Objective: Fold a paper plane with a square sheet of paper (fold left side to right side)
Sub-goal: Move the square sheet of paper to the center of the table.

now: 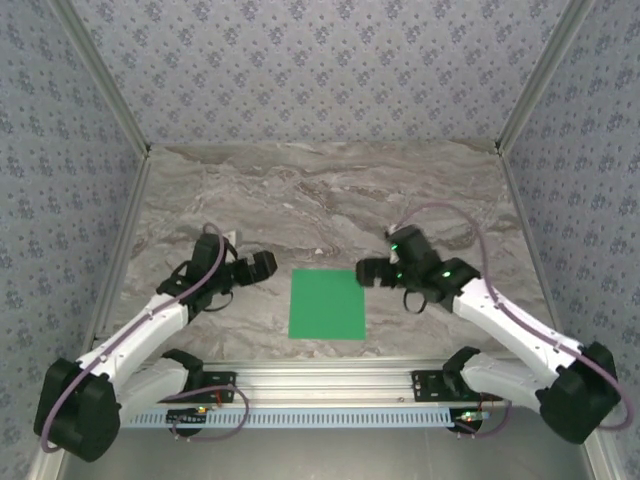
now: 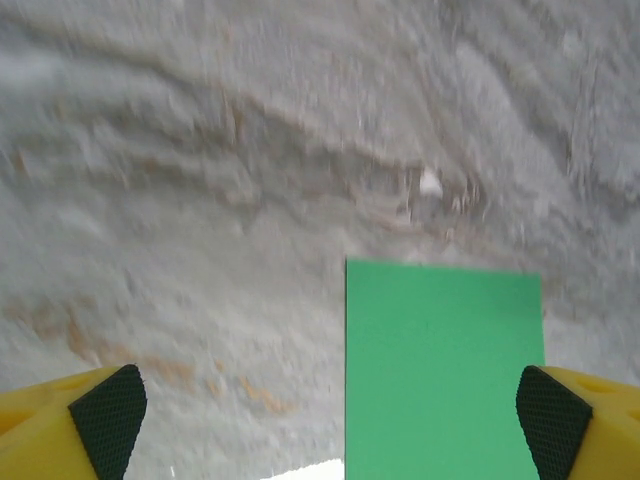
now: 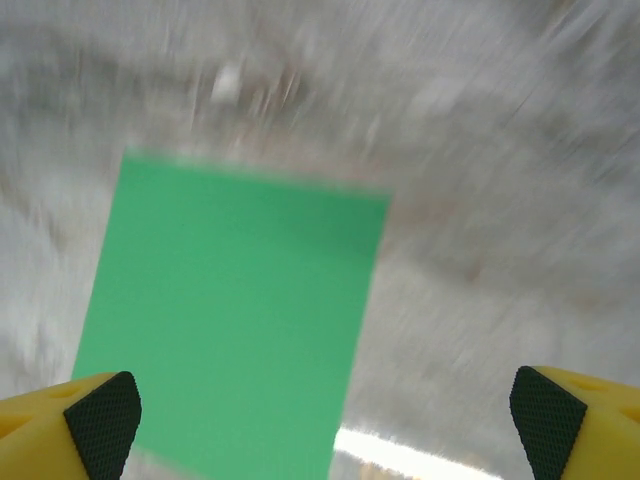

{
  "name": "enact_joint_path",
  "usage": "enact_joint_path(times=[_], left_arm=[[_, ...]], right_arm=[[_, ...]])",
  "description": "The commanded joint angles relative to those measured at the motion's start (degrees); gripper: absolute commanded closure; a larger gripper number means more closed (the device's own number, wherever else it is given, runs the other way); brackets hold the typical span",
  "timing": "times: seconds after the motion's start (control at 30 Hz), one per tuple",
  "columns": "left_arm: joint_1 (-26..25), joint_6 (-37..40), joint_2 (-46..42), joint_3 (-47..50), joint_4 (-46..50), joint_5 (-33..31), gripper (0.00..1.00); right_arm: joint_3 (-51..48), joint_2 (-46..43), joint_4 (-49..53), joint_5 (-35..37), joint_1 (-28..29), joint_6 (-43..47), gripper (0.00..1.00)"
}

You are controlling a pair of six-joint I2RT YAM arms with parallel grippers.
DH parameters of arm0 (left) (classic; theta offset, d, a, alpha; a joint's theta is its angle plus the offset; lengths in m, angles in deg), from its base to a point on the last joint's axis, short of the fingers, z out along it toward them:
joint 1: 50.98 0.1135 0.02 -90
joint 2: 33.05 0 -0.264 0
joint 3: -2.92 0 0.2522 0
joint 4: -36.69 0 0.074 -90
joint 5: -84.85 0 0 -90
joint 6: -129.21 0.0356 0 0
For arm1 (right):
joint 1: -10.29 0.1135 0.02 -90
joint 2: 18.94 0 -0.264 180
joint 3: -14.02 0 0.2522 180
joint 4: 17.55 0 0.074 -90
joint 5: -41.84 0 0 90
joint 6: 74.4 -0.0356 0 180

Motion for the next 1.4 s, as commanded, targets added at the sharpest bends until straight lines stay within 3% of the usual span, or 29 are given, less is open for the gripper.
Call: enact_joint_path(times=[0.0,0.17,0.47,0.73,1.13,1.37], left_arm=[[-0.9,-5.1,-2.7,2.5,0.7,-0.3,0.02],[-1.0,-4.0,-6.7,2.3,4.7,-2.3,0.02],[-1.0,-3.6,-14.9,3.7,11.3,-5.1,0.02],[-1.0,-3.5,-18.8,3.9,14.0,-7.4,0.02],[-0.9,-2.4,-16.6,1.8,14.6,-8.3,0.02],[-0.9,-2.9,-12.8,0.5,12.2,-4.0,0.02]], right_arm=[[5.8,7.8,10.9,5.8,10.1,-8.4,0.00],[17.4,25.6,13.9,6.8,17.0,-6.6,0.00],[25.5,42.2,7.9,0.8,14.2,-5.1,0.00],[29.8,49.9,8.6,2.1,11.0,-4.0,0.00],[38.2,58.3,8.2,1.8,2.0,0.8,0.00],[43.0,60.7,6.4,-1.1,-1.8,3.6,0.02]])
